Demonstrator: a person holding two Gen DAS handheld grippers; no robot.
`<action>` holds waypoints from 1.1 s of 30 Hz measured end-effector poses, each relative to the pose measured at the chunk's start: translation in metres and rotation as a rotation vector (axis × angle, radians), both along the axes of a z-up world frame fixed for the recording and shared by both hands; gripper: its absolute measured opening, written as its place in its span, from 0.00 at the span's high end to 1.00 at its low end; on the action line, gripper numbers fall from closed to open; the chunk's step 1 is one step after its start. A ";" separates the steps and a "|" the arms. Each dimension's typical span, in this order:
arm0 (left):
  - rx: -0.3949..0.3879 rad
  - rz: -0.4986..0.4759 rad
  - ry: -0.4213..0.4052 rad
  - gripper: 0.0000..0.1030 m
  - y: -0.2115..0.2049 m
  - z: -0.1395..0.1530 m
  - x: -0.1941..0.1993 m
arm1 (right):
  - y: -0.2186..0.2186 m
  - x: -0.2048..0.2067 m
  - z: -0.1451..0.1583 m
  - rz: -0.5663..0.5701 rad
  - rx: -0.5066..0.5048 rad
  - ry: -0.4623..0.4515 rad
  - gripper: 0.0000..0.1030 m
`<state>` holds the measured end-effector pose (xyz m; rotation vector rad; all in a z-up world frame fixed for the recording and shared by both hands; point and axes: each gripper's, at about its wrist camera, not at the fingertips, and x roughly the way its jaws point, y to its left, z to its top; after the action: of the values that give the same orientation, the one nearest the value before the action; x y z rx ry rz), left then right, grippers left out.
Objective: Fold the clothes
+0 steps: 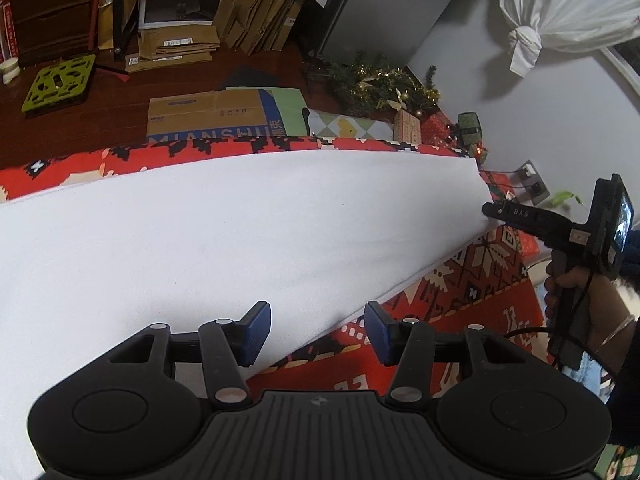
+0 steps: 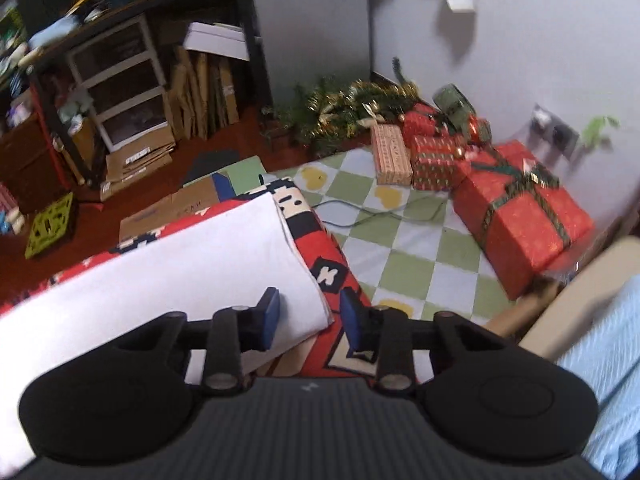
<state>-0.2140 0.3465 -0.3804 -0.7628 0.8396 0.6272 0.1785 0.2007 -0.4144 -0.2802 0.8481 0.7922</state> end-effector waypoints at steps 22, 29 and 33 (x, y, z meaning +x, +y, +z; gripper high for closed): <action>0.014 0.209 -0.107 0.56 0.022 0.034 -0.085 | 0.054 -0.149 0.132 0.358 0.178 -0.117 0.91; 0.006 0.265 -0.103 0.56 0.034 0.031 -0.141 | 0.094 -0.286 0.140 0.586 0.177 -0.109 0.91; -0.011 0.296 -0.108 0.56 0.039 0.022 -0.162 | 0.120 -0.346 0.093 0.659 0.076 -0.098 0.91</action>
<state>-0.3757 0.3856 -0.3580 -0.9324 0.6361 0.8368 -0.1679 0.3207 -0.3216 -0.5393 0.6289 1.4083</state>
